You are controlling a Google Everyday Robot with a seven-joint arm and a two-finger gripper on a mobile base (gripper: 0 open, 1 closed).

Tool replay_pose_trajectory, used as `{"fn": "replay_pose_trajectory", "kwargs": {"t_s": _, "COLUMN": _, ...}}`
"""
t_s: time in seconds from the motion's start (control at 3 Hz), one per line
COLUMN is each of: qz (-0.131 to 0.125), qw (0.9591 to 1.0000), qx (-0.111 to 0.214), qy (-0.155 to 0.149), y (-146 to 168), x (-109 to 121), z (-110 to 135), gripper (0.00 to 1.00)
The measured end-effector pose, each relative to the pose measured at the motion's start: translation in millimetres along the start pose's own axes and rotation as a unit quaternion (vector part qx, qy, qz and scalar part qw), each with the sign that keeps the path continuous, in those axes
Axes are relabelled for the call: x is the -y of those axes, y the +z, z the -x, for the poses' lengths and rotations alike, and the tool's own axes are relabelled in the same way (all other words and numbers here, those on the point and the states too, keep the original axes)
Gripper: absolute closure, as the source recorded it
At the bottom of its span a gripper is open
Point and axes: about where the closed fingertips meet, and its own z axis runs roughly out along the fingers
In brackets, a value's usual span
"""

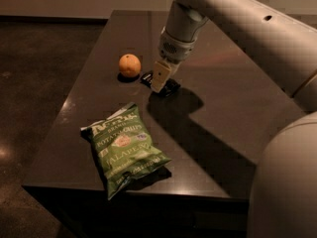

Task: Move rxbar chocolate near orange

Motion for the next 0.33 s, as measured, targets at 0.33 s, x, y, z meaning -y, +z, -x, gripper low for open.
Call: {"fn": "replay_pose_trajectory", "kwargs": {"t_s": 0.33, "qz": 0.0, "qw": 1.0, "qx": 0.0, "qy": 0.0, "y": 1.5, "x": 0.1, "z": 0.8, "gripper": 0.0}}
